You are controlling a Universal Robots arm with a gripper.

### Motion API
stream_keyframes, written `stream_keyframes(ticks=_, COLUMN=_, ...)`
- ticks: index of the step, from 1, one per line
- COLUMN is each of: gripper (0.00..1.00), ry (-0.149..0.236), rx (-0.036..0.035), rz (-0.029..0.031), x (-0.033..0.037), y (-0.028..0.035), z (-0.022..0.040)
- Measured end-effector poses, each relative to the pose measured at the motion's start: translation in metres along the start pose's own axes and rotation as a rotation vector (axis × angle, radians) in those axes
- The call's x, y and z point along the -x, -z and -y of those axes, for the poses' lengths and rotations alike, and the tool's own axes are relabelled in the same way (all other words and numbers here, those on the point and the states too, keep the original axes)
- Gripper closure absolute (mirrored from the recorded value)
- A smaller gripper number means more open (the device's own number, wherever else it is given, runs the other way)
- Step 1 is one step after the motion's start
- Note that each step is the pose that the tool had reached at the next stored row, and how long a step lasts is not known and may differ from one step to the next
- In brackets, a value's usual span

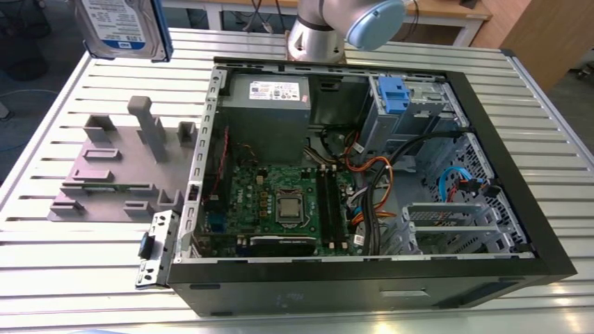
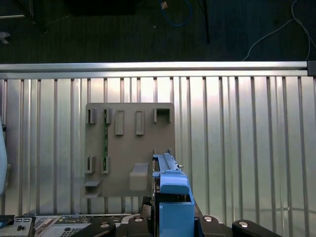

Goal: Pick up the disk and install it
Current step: 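Pick up the disk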

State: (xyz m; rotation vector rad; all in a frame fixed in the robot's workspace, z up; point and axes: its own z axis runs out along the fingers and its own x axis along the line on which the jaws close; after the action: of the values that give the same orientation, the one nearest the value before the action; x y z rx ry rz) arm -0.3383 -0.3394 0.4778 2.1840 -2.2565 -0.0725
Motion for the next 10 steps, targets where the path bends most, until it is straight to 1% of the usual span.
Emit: stream_keyframes(ticks=10, gripper=0.63, ry=0.0, rx=-0.0001, rz=0.0, x=0.0001, y=0.0001, z=0.0037)
